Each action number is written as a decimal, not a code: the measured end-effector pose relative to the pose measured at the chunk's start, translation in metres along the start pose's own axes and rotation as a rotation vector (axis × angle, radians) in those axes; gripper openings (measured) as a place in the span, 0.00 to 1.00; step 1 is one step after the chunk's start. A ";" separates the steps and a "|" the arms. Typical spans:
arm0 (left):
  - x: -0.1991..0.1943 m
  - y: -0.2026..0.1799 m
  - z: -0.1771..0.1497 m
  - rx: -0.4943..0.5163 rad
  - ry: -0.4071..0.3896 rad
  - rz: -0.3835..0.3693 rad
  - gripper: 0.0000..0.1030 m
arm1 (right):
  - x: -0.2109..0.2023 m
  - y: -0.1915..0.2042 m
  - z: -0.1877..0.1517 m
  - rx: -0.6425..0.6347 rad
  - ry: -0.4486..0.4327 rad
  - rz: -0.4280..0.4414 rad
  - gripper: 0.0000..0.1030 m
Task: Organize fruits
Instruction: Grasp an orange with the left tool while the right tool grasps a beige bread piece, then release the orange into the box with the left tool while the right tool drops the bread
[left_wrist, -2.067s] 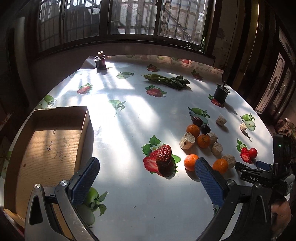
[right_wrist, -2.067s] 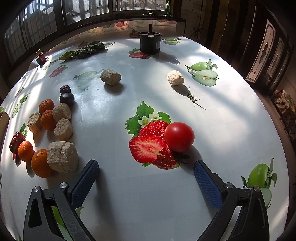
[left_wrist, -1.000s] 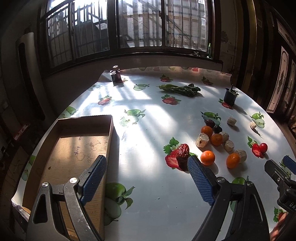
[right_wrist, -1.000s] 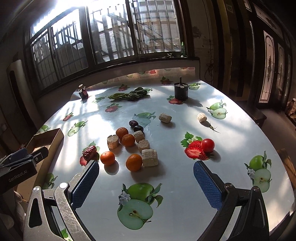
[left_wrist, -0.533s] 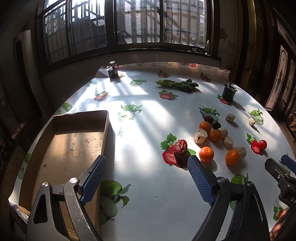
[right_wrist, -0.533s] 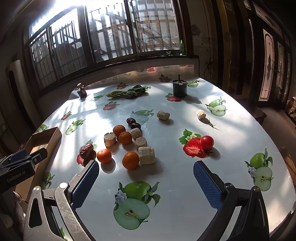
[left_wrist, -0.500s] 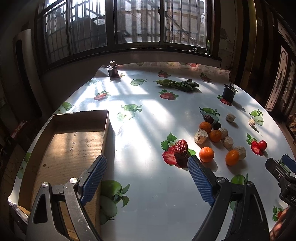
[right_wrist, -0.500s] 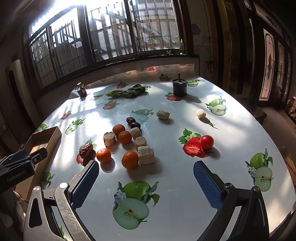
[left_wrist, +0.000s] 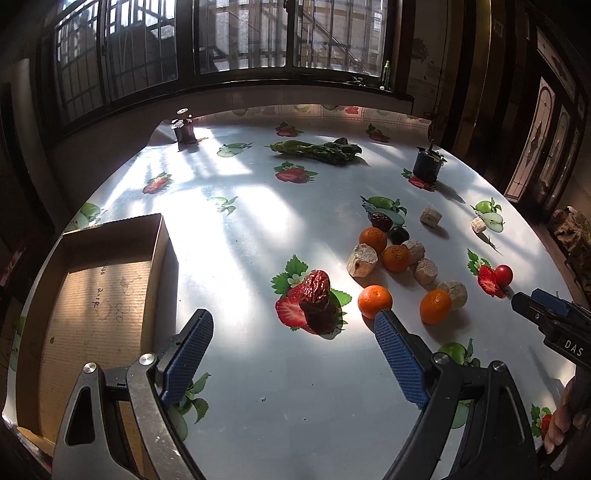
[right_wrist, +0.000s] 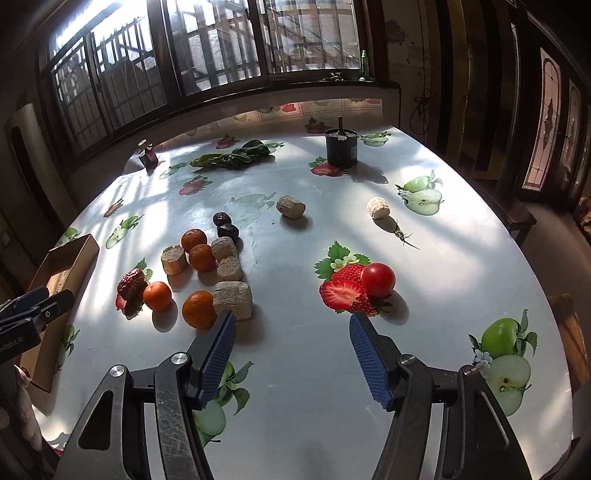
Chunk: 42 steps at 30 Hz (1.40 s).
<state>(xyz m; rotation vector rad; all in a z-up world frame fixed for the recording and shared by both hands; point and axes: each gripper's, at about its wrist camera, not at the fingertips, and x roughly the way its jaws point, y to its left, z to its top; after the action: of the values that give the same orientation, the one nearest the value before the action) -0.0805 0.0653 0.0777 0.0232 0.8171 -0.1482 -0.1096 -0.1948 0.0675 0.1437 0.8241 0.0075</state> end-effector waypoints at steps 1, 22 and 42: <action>0.002 -0.003 0.002 0.002 0.008 -0.019 0.86 | 0.002 -0.002 0.002 0.007 0.011 0.016 0.66; 0.074 -0.052 0.016 0.108 0.143 -0.234 0.44 | 0.103 -0.023 0.118 -0.016 0.127 0.130 0.61; 0.086 -0.037 0.007 0.022 0.153 -0.281 0.30 | 0.158 0.010 0.113 -0.104 0.190 0.079 0.34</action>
<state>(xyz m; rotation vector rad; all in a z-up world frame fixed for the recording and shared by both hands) -0.0224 0.0177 0.0217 -0.0610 0.9693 -0.4247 0.0812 -0.1887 0.0293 0.0778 1.0052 0.1401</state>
